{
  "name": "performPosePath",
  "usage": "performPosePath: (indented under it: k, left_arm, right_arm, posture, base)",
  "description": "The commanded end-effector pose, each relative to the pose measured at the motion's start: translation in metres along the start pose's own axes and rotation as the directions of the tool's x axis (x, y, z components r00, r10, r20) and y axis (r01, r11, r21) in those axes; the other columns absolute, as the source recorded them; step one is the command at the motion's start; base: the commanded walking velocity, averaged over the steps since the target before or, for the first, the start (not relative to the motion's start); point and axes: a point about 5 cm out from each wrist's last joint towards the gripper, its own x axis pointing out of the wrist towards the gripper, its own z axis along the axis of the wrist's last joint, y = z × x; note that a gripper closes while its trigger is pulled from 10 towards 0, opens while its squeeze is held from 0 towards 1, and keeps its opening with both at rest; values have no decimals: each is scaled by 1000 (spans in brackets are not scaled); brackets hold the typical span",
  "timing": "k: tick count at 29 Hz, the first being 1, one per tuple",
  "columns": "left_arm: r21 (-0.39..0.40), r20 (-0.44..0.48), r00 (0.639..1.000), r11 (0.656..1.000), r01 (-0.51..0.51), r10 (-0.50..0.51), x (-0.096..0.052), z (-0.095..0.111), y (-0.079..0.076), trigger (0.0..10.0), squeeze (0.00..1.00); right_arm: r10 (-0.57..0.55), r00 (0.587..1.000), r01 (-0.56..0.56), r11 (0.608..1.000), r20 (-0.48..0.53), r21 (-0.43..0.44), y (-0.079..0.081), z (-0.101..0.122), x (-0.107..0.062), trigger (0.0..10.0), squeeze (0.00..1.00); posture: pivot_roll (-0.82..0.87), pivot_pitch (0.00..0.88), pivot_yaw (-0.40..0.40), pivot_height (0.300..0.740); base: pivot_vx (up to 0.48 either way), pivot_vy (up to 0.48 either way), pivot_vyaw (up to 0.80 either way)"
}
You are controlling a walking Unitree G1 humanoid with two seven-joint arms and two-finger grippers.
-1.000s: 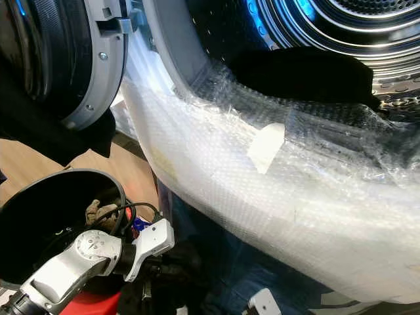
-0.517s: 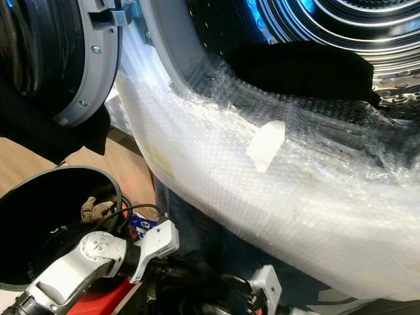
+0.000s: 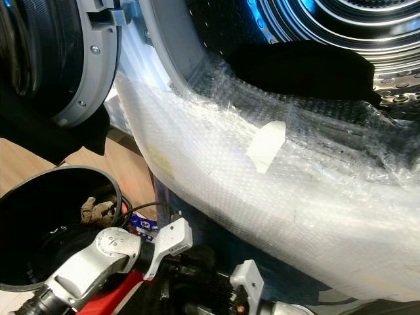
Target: Clothes washing
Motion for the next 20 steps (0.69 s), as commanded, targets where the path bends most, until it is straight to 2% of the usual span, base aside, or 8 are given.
performPosePath:
  k: [1, 6, 12, 17, 20]
  left_arm:
    - [66, 59, 998, 997, 27, -31, 8, 17, -2, 0, 0]
    - [86, 114, 993, 995, -42, 32, 8, 28, 8, 0, 0]
    - [97, 155, 984, 990, -104, 88, 9, 36, 16, 0, 0]
    - [97, 184, 974, 983, -156, 136, 11, 39, 22, 0, 0]
    - [98, 213, 969, 985, -144, 121, 15, 44, 20, 0, 0]
  right_arm:
    - [0, 1000, 0, 1000, -28, 11, 3, -6, 6, 10000, 0]
    - [-42, 998, 44, 999, -54, 29, 0, -14, 9, 10000, 0]
    - [3, 999, 0, 998, -47, 59, 8, -15, 12, 10000, 0]
    - [45, 999, -44, 996, -14, 72, 15, -5, 17, 10000, 0]
    - [3, 1000, -2, 999, -15, 53, 13, -1, 26, 10000, 0]
  posture:
    - [-9, 145, -29, 740]
    - [0, 135, -35, 740]
    - [-10, 124, -28, 740]
    - [-13, 117, -27, 740]
    - [-13, 114, -29, 740]
  base:
    - [0, 0, 0]
    - [0, 0, 0]
    - [0, 0, 0]
    - [0, 0, 0]
    - [0, 0, 0]
